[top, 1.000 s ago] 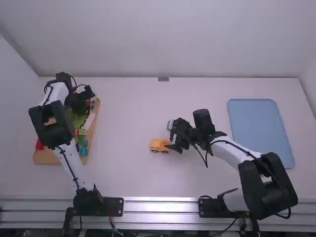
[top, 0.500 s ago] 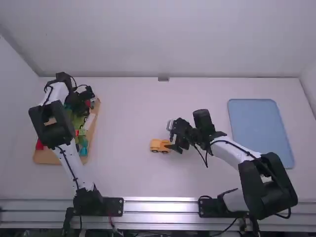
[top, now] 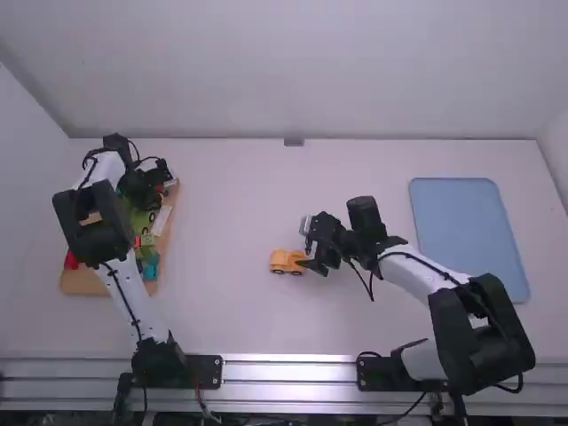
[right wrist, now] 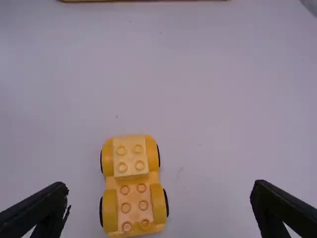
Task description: Assemble lego blocks to make yellow taxi
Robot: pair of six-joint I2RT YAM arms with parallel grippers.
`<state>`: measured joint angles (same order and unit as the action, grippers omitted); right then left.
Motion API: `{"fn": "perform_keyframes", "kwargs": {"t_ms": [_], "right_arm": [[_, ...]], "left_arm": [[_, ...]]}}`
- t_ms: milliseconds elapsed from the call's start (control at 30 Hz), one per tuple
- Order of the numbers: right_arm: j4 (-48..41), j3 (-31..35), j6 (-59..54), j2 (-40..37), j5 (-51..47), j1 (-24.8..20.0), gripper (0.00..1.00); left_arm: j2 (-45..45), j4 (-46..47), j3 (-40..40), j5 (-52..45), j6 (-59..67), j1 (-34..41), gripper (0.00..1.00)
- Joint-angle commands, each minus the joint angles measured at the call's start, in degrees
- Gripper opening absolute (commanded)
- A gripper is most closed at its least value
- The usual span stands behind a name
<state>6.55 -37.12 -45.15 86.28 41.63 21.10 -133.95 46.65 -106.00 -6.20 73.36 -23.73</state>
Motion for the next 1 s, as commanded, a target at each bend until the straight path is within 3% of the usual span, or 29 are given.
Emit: {"fn": "perform_keyframes", "kwargs": {"t_ms": [0, 500, 767, 967], "right_arm": [[-0.11, -0.42, 0.39, -1.20, 0.52, -0.11, 0.99], [-0.57, -0.42, 0.39, -1.20, 0.52, -0.09, 0.99], [2.05, -0.42, 3.89, -1.22, 0.50, -0.11, 0.99], [6.86, -0.42, 7.89, -1.22, 0.44, -0.11, 0.99]], "left_arm": [[-1.18, 0.37, 0.50, -0.44, 0.59, -0.02, 0.54], [-1.16, -2.58, 2.58, 1.42, -2.75, 0.11, 0.28], [-1.07, 6.84, -6.80, 2.03, -9.94, 0.11, 0.23], [0.24, 17.00, -15.87, -4.94, -14.80, 0.11, 0.23]]}}
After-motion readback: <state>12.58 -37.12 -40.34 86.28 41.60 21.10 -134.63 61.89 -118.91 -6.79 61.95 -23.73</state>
